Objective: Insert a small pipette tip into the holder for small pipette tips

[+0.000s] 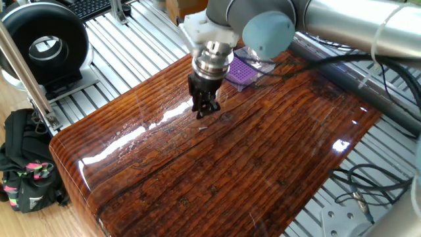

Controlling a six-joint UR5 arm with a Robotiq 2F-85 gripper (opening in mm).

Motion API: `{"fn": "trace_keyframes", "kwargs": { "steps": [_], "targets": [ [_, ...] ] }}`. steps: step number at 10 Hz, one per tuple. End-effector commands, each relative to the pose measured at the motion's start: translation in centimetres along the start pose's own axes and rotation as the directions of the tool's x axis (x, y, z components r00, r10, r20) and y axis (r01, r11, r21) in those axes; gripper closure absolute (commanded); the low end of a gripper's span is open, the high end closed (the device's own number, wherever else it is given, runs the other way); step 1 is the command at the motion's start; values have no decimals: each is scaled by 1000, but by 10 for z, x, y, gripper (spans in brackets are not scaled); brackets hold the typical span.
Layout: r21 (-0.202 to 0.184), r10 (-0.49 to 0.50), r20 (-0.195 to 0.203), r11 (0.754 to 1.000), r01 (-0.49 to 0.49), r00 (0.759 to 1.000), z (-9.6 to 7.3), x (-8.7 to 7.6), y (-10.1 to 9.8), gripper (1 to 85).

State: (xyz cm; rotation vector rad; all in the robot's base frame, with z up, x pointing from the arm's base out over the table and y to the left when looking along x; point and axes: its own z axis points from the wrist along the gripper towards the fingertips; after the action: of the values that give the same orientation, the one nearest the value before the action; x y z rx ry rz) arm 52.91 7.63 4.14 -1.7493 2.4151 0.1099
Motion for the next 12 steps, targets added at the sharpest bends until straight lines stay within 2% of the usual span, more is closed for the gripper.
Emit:
{"fn": "trace_keyframes", "kwargs": {
  "steps": [1,3,5,7,12],
  "targets": [
    [2,174,-16,985,-174,985,4,-1,11,503],
    [-6,242,-7,970,-242,970,13,-5,16,570],
    [-2,261,15,965,-261,965,28,-11,13,573],
    [33,251,4,967,-251,968,29,-6,5,580],
    [40,264,-7,964,-263,965,32,-4,7,597]
  ]
}}
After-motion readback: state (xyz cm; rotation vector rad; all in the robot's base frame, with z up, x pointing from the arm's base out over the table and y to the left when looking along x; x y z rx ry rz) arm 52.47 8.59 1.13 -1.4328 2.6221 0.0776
